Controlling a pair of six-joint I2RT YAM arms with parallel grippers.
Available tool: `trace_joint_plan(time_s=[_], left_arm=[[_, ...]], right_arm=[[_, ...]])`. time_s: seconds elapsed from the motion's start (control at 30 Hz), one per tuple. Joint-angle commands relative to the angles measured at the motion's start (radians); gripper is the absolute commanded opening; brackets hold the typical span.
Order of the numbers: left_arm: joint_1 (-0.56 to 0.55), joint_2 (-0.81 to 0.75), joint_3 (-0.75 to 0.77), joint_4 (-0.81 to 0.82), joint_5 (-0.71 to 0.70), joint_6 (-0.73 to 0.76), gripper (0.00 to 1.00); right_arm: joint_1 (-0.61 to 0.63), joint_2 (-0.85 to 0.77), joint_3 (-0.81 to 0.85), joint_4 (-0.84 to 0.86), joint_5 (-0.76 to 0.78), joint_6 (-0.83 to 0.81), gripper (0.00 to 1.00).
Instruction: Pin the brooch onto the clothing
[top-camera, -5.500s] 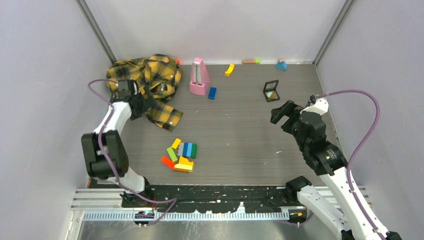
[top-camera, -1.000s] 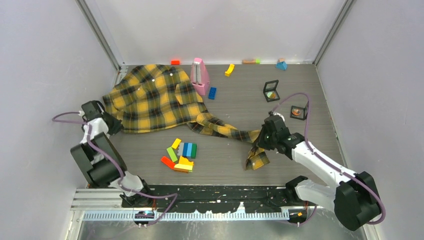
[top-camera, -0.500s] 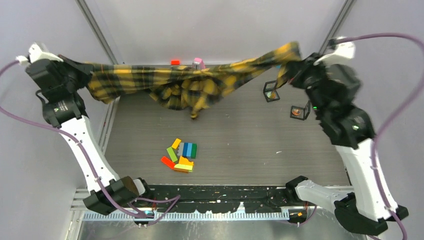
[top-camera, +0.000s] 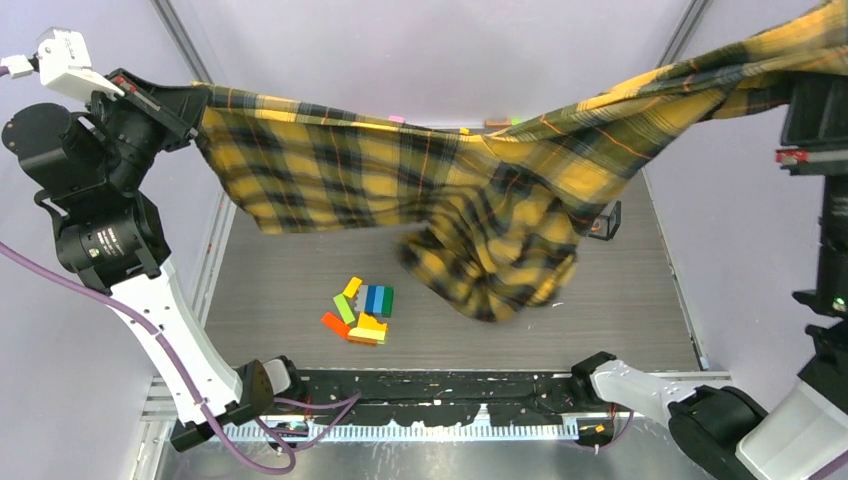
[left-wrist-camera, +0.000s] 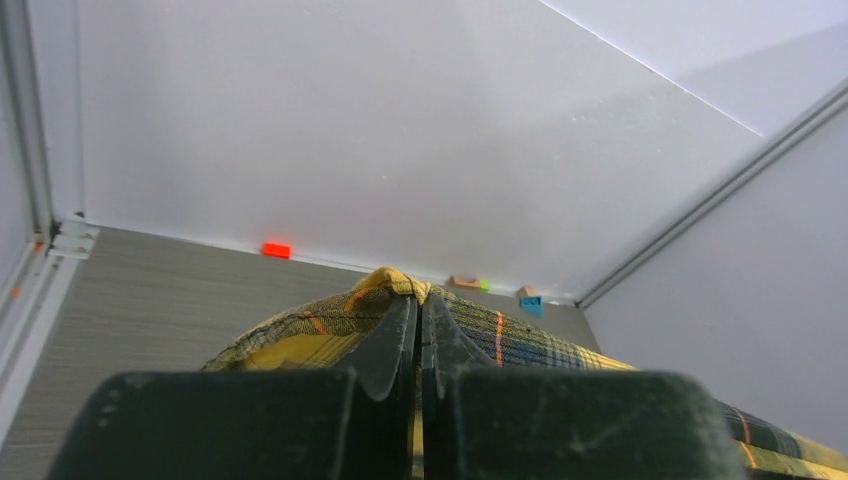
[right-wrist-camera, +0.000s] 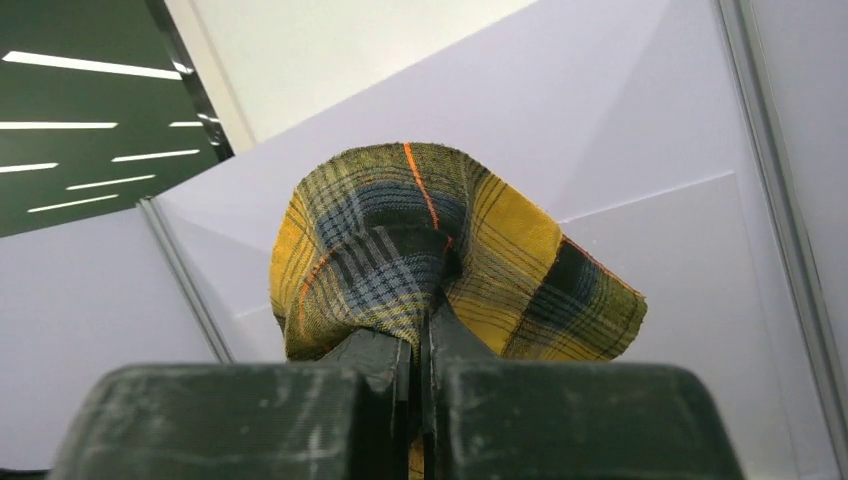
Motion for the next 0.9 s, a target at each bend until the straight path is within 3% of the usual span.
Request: trace_joint_plan(time_s=[0.0,0.23,0.33,0.47,0.67,0.87], left_arm=[[0.001,-0.003,-0.007,0.028,0.05,-0.026,0.0],[-0.004,0.045,-0.124,-0.02,0.094,-0.009,0.0],[-0.027,0.062,-0.213,-0.044,0.055,0.042,0.0],[-0.08,0.111,-0.3,-0.061,-0.009,0.103,0.0],[-0.164,0.27,-0.25,-0.099,-0.086,0.155,0.0],[-0.2,0.404,-0.1,0.039,-0.062,0.085,0.0]], right_arm=[[-0.006,-0.013,0.001,0.056,-0.056,0.0,0.01],[-0.005,-0.088,-0.365,0.121,0.148,-0.044,0.01],[-0.005,-0.077,-0.521,0.198,0.259,-0.075,0.01],[-0.005,-0.009,-0.682,0.307,0.287,-0.079,0.01],[-0.06,0.207,-0.613,0.342,0.226,-0.054,0.01],[-0.209,0.408,-0.344,0.333,0.064,0.083,0.01]])
